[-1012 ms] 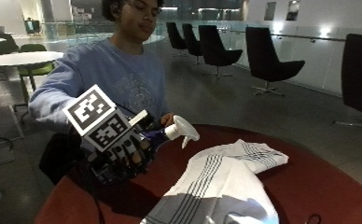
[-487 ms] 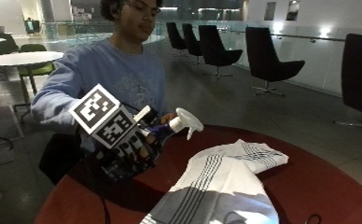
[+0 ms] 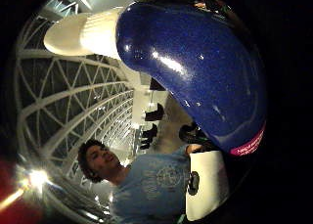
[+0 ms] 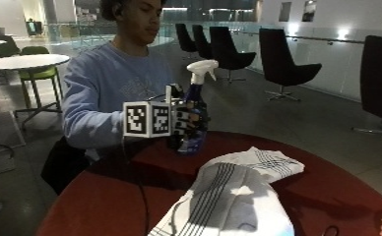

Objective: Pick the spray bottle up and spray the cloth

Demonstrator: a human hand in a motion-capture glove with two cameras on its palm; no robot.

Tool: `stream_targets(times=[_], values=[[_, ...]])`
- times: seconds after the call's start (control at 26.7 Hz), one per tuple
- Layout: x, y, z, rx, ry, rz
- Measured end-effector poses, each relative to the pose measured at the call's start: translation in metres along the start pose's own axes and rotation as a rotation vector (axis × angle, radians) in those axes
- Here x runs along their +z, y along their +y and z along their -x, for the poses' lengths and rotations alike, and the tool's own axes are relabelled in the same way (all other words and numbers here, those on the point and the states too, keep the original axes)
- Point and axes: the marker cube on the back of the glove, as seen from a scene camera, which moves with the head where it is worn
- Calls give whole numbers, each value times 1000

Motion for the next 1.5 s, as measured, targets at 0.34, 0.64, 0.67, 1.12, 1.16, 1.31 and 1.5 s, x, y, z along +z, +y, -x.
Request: stream_targets(times=[0.34, 0.64, 0.67, 1.12, 1.16, 1.31, 1.5], values=[[170, -9, 15, -143, -48, 107], [237, -21, 4, -171, 11, 98], [239, -21, 3, -176, 16, 95], [217, -3, -8, -204, 120, 124], [207, 1, -9, -206, 145, 125], [143, 18, -16, -232, 379, 130], [57, 47, -40, -194, 687, 131]])
